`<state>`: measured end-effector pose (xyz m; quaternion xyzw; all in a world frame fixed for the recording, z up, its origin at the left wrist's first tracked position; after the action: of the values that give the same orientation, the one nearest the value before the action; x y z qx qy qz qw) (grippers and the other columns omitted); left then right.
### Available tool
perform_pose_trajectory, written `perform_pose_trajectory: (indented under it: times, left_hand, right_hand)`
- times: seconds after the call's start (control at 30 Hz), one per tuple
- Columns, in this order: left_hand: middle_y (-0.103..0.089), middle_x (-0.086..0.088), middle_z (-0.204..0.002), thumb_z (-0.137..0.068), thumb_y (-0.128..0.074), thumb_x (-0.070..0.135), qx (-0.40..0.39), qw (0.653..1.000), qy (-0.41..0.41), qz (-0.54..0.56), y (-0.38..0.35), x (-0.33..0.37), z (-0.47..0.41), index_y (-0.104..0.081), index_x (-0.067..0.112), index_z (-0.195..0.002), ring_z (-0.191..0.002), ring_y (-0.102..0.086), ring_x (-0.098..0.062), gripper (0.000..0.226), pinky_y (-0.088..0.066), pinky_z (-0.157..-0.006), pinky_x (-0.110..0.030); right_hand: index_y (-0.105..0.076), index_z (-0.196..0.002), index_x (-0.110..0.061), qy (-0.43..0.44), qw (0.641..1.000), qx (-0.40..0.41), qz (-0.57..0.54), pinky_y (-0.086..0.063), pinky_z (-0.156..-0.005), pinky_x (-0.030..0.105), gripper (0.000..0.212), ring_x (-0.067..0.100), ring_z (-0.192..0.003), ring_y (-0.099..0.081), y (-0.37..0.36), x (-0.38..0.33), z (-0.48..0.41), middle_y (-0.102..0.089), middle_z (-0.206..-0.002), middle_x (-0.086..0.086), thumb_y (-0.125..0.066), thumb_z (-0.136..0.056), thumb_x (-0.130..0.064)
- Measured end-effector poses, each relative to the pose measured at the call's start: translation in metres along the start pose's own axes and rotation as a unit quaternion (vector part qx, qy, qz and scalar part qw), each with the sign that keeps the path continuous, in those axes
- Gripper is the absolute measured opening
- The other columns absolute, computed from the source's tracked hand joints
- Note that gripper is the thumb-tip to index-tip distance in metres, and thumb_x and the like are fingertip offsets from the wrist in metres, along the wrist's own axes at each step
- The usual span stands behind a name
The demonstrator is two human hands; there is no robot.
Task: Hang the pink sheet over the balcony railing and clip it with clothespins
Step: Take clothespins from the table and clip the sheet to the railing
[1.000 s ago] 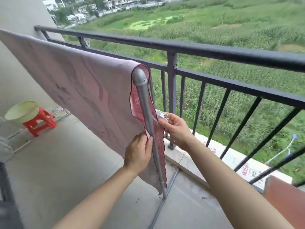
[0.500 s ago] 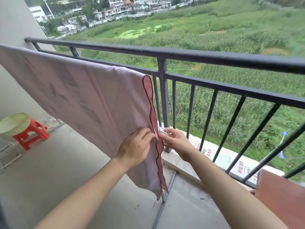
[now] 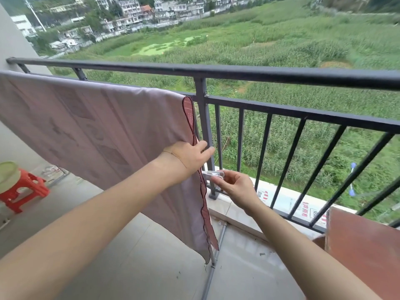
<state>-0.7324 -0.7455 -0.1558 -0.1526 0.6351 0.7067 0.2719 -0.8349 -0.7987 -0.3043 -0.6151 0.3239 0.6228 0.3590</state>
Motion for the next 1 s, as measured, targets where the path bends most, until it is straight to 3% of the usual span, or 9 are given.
perform_pose_trajectory:
  times: [0.07,0.13,0.3,0.5,0.67,0.73,0.8,0.9,1.0]
  left_hand:
    - [-0.048,-0.010,-0.124,-0.081,-0.049,-0.009,-0.014,1.000,-0.004,0.000,-0.005,-0.001,0.000,-0.047,0.009,-0.122,-0.089,-0.066,-0.033,0.045,-0.039,-0.059,-0.035]
    - [-0.050,-0.010,-0.111,-0.078,-0.050,-0.011,-0.022,1.000,-0.003,0.012,-0.011,-0.004,0.000,-0.051,0.008,-0.107,-0.087,-0.065,-0.034,0.035,-0.037,-0.059,-0.036]
    - [-0.055,-0.003,-0.107,-0.089,-0.052,0.003,0.040,0.995,0.006,0.094,-0.027,-0.012,-0.005,-0.056,0.018,-0.106,-0.081,-0.063,-0.033,0.024,-0.040,-0.058,-0.035]
    - [-0.067,0.000,-0.102,-0.093,-0.056,0.018,0.096,0.950,0.010,0.296,-0.031,-0.021,0.001,-0.067,0.017,-0.100,-0.094,-0.062,-0.027,0.013,-0.050,-0.078,-0.036]
    - [-0.069,0.003,-0.100,-0.088,-0.060,0.016,0.087,0.922,0.033,0.377,-0.027,-0.022,0.007,-0.070,0.020,-0.098,-0.094,-0.061,-0.021,0.014,-0.049,-0.081,-0.034]
    - [-0.070,0.006,-0.095,-0.086,-0.062,0.013,0.086,0.906,0.045,0.412,-0.028,-0.024,0.008,-0.069,0.023,-0.095,-0.091,-0.062,-0.018,0.015,-0.049,-0.079,-0.031]
    - [-0.070,0.009,-0.090,-0.085,-0.063,0.011,0.095,0.892,0.063,0.438,-0.031,-0.026,0.009,-0.069,0.025,-0.094,-0.087,-0.064,-0.015,0.018,-0.050,-0.077,-0.030]
    - [-0.070,0.011,-0.094,-0.087,-0.063,0.009,0.126,0.867,0.071,0.476,-0.035,-0.025,0.011,-0.068,0.023,-0.102,-0.085,-0.065,-0.010,0.021,-0.051,-0.077,-0.027]
    - [-0.067,0.013,-0.098,-0.089,-0.065,0.020,0.177,0.838,0.077,0.511,-0.029,-0.018,0.013,-0.067,0.024,-0.105,-0.070,-0.063,-0.004,0.016,-0.048,-0.070,-0.022]
  right_hand:
    - [-0.077,-0.095,-0.017,0.017,0.999,0.022,0.015,-0.047,-0.055,0.021,0.019,0.010,-0.068,-0.054,0.009,-0.006,0.009,-0.071,-0.078,0.007,-0.079,-0.083,-0.031]
    - [-0.077,-0.096,-0.014,0.044,0.998,0.036,0.031,-0.045,-0.052,0.014,0.019,0.007,-0.062,-0.052,0.014,-0.013,0.020,-0.067,-0.073,0.003,-0.079,-0.083,-0.028]
    - [-0.079,-0.095,-0.013,0.112,0.986,0.078,0.093,-0.038,-0.047,0.009,0.018,-0.001,-0.050,-0.042,0.018,-0.027,0.032,-0.055,-0.060,-0.001,-0.080,-0.082,-0.024]
    - [-0.080,-0.097,-0.013,0.199,0.955,0.108,0.189,-0.033,-0.052,0.011,0.026,-0.001,-0.052,-0.050,0.007,-0.047,0.026,-0.056,-0.058,-0.018,-0.084,-0.077,-0.030]
    - [-0.081,-0.097,-0.020,0.187,0.959,0.076,0.199,-0.046,-0.054,0.032,0.028,0.005,-0.056,-0.053,-0.016,-0.048,0.014,-0.068,-0.063,0.000,-0.081,-0.077,-0.040]
    - [-0.079,-0.096,-0.023,0.158,0.967,0.067,0.188,-0.048,-0.060,0.031,0.025,0.009,-0.060,-0.058,-0.020,-0.043,0.008,-0.070,-0.069,0.000,-0.083,-0.077,-0.038]
    - [-0.071,-0.109,-0.025,0.124,0.974,0.039,0.186,-0.049,-0.069,0.027,0.041,0.007,-0.070,-0.062,-0.019,-0.037,0.004,-0.071,-0.080,-0.005,-0.085,-0.073,-0.039]
    - [-0.039,-0.145,-0.029,0.063,0.972,-0.012,0.225,-0.052,-0.081,0.030,0.096,0.013,-0.090,-0.063,-0.013,-0.026,0.004,-0.063,-0.105,-0.008,-0.085,-0.065,-0.055]
    - [-0.032,-0.150,-0.027,0.060,0.973,0.012,0.221,-0.054,-0.082,0.029,0.094,0.011,-0.092,-0.062,0.003,-0.023,0.007,-0.061,-0.111,-0.008,-0.074,-0.074,-0.062]
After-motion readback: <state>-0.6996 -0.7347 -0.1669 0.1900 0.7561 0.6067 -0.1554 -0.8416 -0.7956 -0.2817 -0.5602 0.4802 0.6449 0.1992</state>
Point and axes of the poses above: each hand's wrist, its own z-axis away from the middle knuckle, its own y-axis out of the back of the hand, x = y × z, the point moved 6 cm from there along -z, towards the middle knuckle
